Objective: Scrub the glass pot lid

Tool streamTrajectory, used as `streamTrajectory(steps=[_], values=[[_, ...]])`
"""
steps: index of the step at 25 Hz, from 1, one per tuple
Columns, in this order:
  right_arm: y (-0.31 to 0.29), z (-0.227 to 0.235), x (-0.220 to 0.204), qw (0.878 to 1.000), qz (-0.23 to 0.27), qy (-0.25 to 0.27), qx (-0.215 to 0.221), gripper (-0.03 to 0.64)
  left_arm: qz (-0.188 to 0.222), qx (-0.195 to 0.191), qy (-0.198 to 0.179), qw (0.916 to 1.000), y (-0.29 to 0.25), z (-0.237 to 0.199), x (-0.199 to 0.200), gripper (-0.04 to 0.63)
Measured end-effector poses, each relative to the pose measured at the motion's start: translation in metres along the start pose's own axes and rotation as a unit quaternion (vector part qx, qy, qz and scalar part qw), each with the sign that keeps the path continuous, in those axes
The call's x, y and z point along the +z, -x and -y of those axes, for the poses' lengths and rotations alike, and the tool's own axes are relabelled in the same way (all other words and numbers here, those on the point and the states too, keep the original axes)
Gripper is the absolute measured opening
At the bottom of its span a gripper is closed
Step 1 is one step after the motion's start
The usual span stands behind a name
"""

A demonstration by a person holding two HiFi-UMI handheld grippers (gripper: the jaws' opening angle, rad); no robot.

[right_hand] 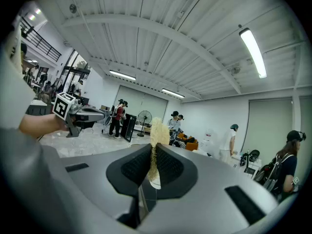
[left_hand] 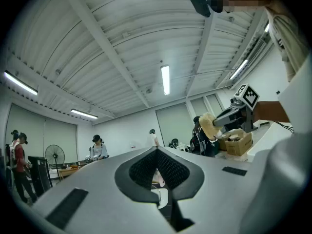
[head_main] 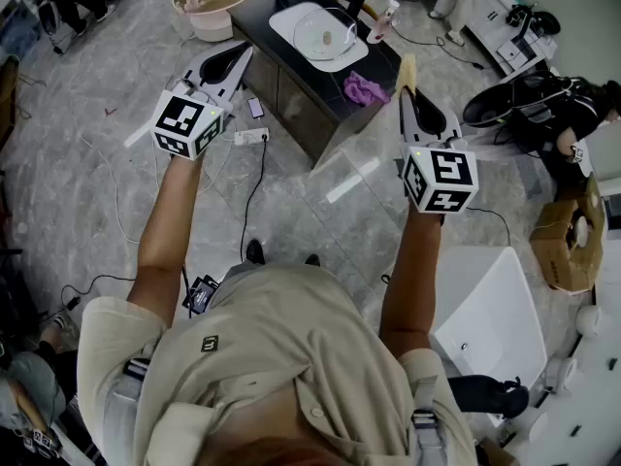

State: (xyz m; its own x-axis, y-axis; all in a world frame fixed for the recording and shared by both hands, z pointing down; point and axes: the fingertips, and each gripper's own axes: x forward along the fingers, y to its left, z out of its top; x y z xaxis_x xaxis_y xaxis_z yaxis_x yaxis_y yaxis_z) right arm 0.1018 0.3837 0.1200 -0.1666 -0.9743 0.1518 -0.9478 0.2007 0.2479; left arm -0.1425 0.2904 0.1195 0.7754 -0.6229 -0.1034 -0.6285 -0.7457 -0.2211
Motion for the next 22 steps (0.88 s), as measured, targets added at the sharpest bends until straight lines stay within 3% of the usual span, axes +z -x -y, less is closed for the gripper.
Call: streamTrajectory(steps=[22], values=[[-0.014, -0.042, 0.002, 0.999, -0.009, -0.010, -0.043, 0.035, 0.021, -0.042, 0.019, 0.9987, 0.014, -0.036, -0.019, 0.006]])
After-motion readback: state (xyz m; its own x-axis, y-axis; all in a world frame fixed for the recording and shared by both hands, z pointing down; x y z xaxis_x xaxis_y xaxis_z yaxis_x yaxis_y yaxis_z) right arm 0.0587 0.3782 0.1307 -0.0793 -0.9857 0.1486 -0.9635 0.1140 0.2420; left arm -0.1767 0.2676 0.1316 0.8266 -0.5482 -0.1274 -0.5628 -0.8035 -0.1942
